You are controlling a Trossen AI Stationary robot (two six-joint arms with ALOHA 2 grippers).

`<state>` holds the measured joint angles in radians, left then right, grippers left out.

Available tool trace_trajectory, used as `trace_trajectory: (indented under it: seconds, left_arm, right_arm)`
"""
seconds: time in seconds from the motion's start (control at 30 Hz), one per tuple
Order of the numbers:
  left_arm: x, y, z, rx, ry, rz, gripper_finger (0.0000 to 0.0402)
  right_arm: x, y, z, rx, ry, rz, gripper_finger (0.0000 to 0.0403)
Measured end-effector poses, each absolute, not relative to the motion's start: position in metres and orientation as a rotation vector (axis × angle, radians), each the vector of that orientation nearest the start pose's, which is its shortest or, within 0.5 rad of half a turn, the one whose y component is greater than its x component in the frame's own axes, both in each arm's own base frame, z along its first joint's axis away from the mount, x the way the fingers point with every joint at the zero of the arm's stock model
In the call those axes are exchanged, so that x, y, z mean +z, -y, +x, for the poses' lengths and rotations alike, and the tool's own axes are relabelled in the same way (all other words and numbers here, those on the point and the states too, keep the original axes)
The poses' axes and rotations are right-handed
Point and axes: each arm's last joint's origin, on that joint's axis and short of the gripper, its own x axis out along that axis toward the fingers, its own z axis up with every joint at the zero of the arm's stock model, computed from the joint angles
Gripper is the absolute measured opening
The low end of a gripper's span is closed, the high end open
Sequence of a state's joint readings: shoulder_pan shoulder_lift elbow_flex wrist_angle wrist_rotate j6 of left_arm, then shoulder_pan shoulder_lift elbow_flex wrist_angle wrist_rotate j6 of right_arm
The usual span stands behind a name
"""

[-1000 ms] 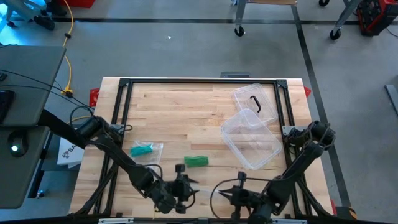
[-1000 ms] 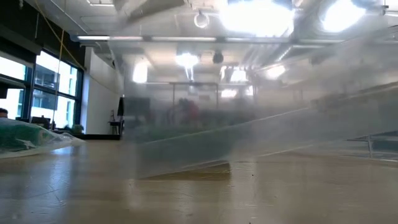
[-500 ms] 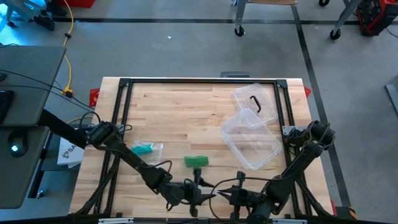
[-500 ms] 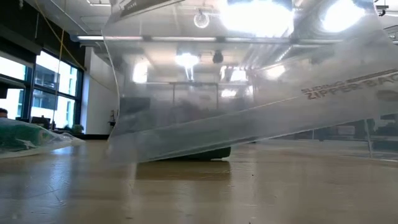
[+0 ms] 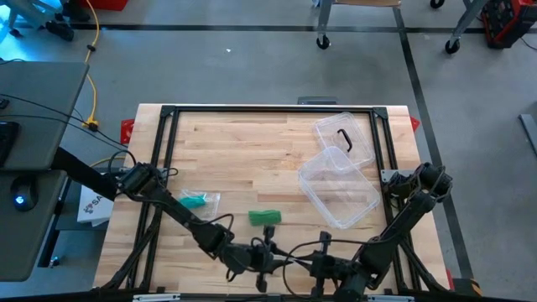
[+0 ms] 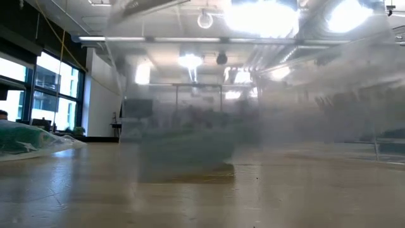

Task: Roll bandage
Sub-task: Open the transparent zip bag

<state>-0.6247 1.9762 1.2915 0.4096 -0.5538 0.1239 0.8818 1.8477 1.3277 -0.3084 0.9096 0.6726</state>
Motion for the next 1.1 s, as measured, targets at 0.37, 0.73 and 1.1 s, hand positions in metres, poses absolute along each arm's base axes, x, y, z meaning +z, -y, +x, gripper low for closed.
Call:
trace_trajectory:
  seconds: [0.37, 0.73, 1.1]
  left_arm:
    - [0.208, 0.247, 0.362, -0.038, -0.274, 0.306, 0.0023]
    - [0.199, 0.253, 0.349, 0.02, -0.375, 0.29, 0.0046]
    - [0.197, 0.253, 0.348, -0.026, -0.406, 0.273, 0.0002]
  right_arm:
    - [0.225, -0.29, 0.265, -0.189, -0.47, 0.006, 0.0]
    - [0.225, -0.293, 0.263, -0.176, -0.466, 0.002, 0.0001]
    - [0.215, -0.286, 0.276, -0.064, -0.585, -0.078, 0.0124]
